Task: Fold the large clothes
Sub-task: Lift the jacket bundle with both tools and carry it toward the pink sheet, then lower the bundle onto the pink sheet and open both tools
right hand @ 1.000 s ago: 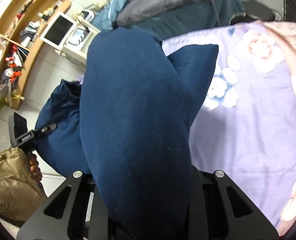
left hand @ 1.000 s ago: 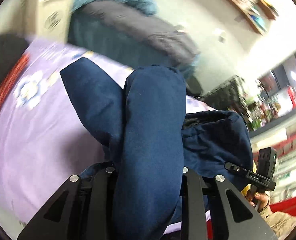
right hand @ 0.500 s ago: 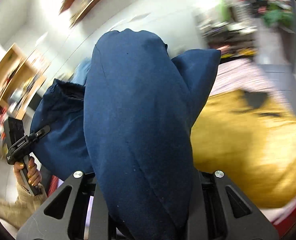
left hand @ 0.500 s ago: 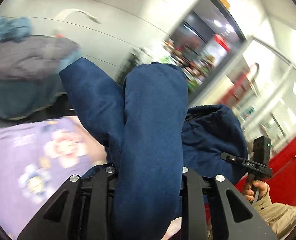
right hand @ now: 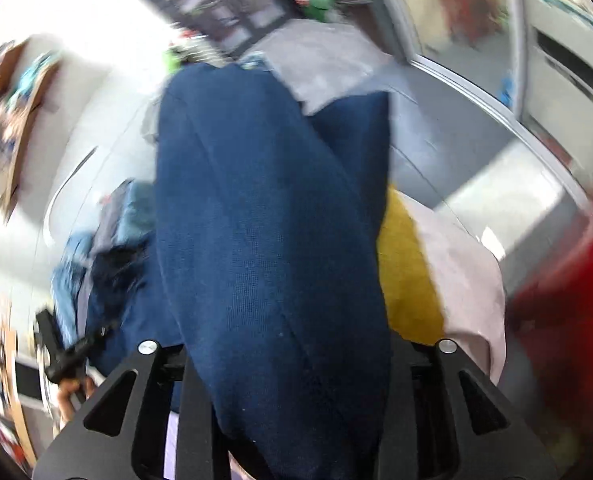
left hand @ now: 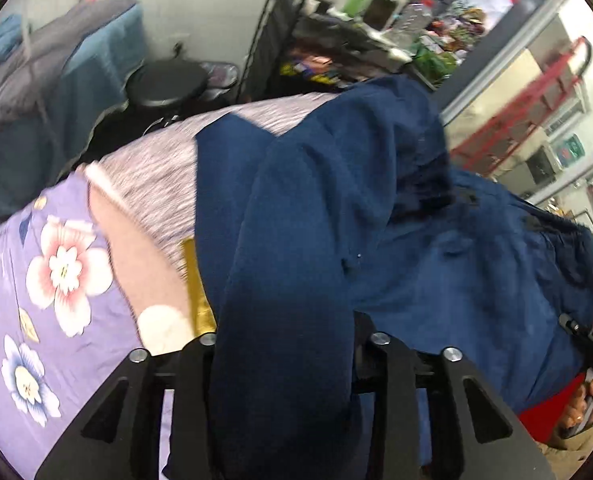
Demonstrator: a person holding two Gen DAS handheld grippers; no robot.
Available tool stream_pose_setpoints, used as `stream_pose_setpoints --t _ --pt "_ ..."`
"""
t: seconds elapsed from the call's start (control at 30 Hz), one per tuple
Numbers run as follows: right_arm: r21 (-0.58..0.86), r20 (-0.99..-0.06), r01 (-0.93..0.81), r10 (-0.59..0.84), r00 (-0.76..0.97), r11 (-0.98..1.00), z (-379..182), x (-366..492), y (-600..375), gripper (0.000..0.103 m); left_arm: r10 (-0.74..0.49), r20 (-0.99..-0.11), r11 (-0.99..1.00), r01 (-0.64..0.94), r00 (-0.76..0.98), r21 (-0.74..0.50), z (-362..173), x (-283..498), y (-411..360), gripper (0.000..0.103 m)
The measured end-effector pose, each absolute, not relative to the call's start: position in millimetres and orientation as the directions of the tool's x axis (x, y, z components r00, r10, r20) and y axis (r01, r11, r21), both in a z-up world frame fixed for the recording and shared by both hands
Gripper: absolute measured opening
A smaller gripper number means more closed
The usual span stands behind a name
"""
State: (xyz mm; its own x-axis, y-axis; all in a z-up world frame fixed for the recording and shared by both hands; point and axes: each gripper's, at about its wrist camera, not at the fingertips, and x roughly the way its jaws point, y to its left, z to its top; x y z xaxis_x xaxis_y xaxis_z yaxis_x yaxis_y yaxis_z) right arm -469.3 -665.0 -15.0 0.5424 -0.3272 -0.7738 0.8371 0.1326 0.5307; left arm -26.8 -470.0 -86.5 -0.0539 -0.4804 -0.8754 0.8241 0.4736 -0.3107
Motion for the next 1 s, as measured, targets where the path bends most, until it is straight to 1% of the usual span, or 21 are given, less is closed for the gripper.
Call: stream_pose_setpoints --t 0.1,0.13,0.2,0.27,0.33,0.4,0.47,0.53,0.57,0.6,0.67,0.7,0.77,0.87,1.0 --pt "0.507 -0.801 0.857 -0.317 0.509 0.093 -38 -468 -673 0.034 -0.442 -0.897 0.465 0.857 0.008 -0.222 -90 -26 -473 0.043" --pt "0.49 -0.809 0.866 -0.32 0.493 0.096 -41 -464 -674 0.035 -0.434 -0.9 0.453 0.874 0.045 -0.175 -90 -31 -476 0.044" --pt "0.473 -0.816 0.875 -0.325 0.478 0.1 -41 -460 -684 0.036 -0.428 -0.901 0.448 0.883 0.078 -0.136 -94 -35 -479 0.045" --pt "0.474 -0.817 0.875 -0.321 0.478 0.097 -36 -454 -688 0.037 -0.423 -0.902 0.455 0.882 0.091 -0.125 -97 -33 -483 0.047" --pt "0.474 -0.82 0.876 -0.316 0.477 0.091 -38 -460 -690 0.041 -0.422 -0.902 0.464 0.877 0.094 -0.126 -94 -36 -483 0.05" --pt "0.473 -0.824 0.877 -0.313 0.473 0.079 -43 -461 -696 0.049 -0.414 -0.905 0.47 0.874 0.1 -0.119 -92 -38 -480 0.055" --pt "0.491 -0.82 0.869 -0.306 0.483 0.055 -49 -465 -696 0.053 -0.409 -0.907 0.473 0.873 0.098 -0.119 -91 -46 -470 0.057" --pt "0.502 -0.819 0.864 -0.307 0.485 0.026 -53 -469 -698 0.06 -0.4 -0.912 0.486 0.866 0.095 -0.123 -90 -46 -460 0.062" --pt "0.501 -0.82 0.865 -0.309 0.481 0.018 -53 -468 -700 0.064 -0.394 -0.914 0.494 0.861 0.096 -0.122 -92 -44 -459 0.068" --pt "0.505 -0.819 0.863 -0.311 0.482 0.01 -54 -469 -700 0.065 -0.385 -0.917 0.503 0.857 0.107 -0.112 -92 -43 -458 0.077" --pt "0.509 -0.819 0.861 -0.308 0.484 0.0 -56 -470 -701 0.067 -0.372 -0.916 0.52 0.851 0.149 -0.073 -91 -39 -454 0.082" --pt "0.501 -0.824 0.865 -0.309 0.475 -0.007 -56 -469 -701 0.074 -0.372 -0.915 0.522 0.85 0.154 -0.07 -90 -37 -452 0.085" --pt "0.485 -0.832 0.874 -0.317 0.455 -0.017 -55 -469 -701 0.078 -0.371 -0.917 0.534 0.842 0.147 -0.082 -91 -29 -446 0.091" --pt "0.485 -0.834 0.874 -0.317 0.452 -0.029 -56 -470 -700 0.078 -0.381 -0.916 0.557 0.823 0.129 -0.116 -92 -18 -437 0.096" --pt "0.466 -0.838 0.884 -0.346 0.423 -0.047 -50 -472 -695 0.079 -0.403 -0.912 0.585 0.788 0.077 -0.192 -92 -6 -424 0.096"
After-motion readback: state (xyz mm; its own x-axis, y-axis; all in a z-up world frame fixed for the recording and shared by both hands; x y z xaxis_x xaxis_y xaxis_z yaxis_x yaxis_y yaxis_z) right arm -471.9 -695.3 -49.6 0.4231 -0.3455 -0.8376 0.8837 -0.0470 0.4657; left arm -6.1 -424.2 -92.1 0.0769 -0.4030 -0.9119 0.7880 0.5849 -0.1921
